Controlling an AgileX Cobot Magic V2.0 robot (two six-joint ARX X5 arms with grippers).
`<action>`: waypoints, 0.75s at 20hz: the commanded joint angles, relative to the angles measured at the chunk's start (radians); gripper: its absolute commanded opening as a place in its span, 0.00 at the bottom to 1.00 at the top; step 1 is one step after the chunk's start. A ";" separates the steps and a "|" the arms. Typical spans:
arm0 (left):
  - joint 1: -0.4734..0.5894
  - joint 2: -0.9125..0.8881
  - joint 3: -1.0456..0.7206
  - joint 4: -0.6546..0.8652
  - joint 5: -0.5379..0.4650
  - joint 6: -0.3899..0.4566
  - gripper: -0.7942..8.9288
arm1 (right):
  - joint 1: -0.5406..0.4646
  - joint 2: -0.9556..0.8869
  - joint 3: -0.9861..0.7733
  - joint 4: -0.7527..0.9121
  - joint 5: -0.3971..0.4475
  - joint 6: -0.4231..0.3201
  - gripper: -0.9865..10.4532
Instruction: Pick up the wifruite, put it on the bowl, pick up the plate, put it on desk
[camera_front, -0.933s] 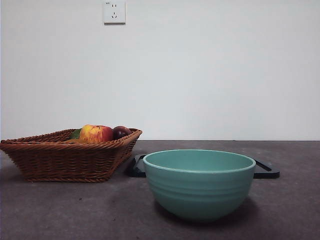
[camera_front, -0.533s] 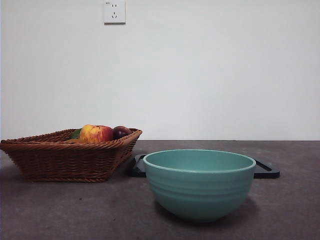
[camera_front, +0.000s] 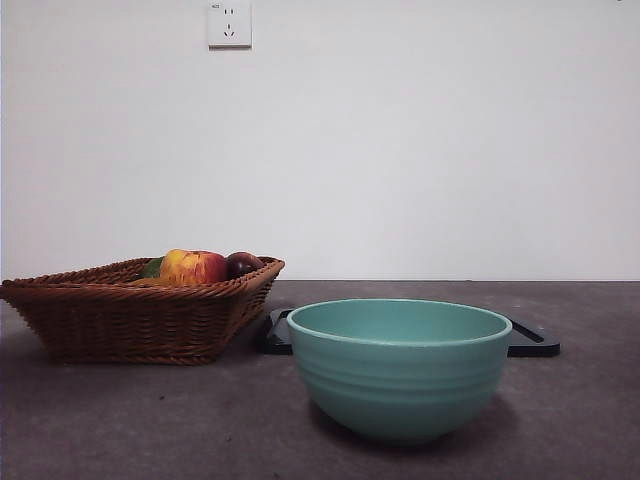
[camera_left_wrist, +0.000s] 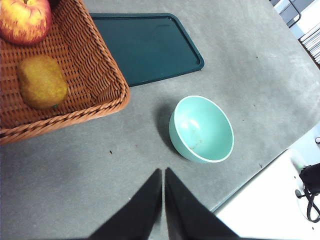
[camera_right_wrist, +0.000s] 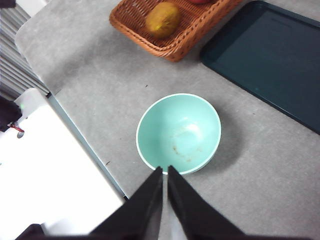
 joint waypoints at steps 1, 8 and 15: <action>-0.003 0.005 0.021 0.013 0.006 0.012 0.17 | 0.006 0.008 0.020 0.008 -0.002 -0.013 0.14; -0.003 0.005 0.021 0.016 0.006 0.003 0.54 | 0.006 0.008 0.020 0.008 -0.002 0.009 0.44; -0.005 0.044 0.038 0.025 -0.039 0.000 0.53 | 0.006 0.008 0.020 0.008 -0.002 0.012 0.44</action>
